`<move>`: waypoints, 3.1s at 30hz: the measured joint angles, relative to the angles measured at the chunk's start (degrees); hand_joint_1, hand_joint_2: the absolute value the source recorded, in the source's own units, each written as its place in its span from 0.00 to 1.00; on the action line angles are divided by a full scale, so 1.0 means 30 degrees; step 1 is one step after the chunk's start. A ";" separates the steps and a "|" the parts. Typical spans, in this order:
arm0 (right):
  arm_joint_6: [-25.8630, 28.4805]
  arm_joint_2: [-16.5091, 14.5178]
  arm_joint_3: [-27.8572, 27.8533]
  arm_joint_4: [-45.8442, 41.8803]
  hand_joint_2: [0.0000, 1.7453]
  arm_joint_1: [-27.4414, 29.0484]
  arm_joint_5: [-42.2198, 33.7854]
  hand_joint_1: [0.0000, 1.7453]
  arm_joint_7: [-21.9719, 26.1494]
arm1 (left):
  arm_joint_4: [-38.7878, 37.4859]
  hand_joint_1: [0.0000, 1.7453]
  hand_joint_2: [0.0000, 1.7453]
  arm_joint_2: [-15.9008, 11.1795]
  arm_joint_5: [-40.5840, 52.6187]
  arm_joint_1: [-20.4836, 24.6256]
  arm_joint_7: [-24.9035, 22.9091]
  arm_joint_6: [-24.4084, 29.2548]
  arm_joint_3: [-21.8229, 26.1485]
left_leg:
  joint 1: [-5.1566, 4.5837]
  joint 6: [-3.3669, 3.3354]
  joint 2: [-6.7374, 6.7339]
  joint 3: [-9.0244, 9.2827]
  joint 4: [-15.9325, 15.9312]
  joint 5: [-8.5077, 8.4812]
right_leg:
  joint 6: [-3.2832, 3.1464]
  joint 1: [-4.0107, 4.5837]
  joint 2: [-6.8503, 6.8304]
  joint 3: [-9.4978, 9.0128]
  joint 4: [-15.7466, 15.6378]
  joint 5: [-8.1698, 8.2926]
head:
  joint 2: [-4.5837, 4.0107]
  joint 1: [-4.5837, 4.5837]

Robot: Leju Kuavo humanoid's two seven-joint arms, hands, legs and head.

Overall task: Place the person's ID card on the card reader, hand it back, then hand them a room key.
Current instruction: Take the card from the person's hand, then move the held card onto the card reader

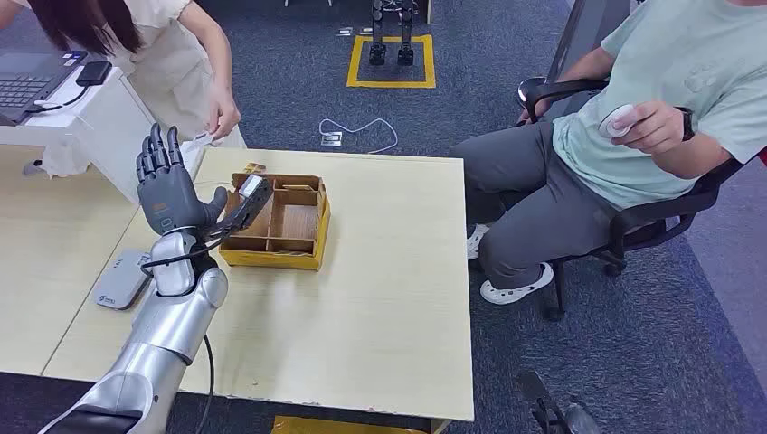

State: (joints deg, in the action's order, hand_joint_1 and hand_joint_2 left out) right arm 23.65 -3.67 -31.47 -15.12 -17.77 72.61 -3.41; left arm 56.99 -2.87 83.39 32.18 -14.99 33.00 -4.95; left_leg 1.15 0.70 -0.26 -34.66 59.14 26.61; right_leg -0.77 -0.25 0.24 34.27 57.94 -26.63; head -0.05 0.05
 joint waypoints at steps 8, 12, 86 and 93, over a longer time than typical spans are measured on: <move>0.0007 0.0000 0.0000 0.0000 0.00 0.0005 -0.0011 0.00 0.0000 | -0.0093 0.00 1.00 0.0011 -0.0036 0.0000 0.0000 0.0000 -0.0060 | 0.0000 0.0000 0.0000 0.0000 0.0000 0.0000 | 0.0000 0.0000 0.0000 0.0000 0.0000 0.0000 | 0.0004 0.0002; 0.0009 0.0000 0.0000 0.0000 0.00 0.0008 -0.0035 0.00 0.0000 | -0.0106 0.00 1.00 0.0011 -0.0054 0.0001 0.0000 0.0006 -0.0142 | 0.0000 0.0000 0.0000 0.0000 0.0000 0.0000 | 0.0000 0.0000 0.0000 0.0000 0.0000 0.0000 | -0.0002 0.0004; 0.0197 0.0024 0.0330 0.0002 0.00 0.0072 -0.0439 0.00 0.0301 | -0.0776 1.00 1.00 -0.0809 -0.1106 0.0221 0.2397 0.0162 -0.1459 | 0.0000 0.0000 -0.0003 0.0000 0.0000 0.0001 | 0.0000 0.0000 0.0004 0.0003 0.0000 0.0000 | 0.0002 0.0002; 0.0197 0.0051 0.0383 0.0000 0.00 0.0071 -0.0444 0.00 0.0306 | -0.1027 1.00 1.00 -0.1108 -0.1253 0.0243 0.2665 0.0160 -0.1505 | 0.0000 0.0000 -0.0003 -0.0001 0.0000 0.0001 | 0.0000 0.0000 0.0003 0.0002 0.0000 0.0000 | -0.0002 0.0002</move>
State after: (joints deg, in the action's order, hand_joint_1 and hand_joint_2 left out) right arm 24.24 -3.52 -30.33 -15.12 -17.56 71.28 -2.49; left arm 53.91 -6.20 79.64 32.91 -7.00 33.48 -9.46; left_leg 1.15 0.70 -0.26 -34.66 59.14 26.61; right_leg -0.77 -0.25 0.25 34.28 57.94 -26.63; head -0.06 0.06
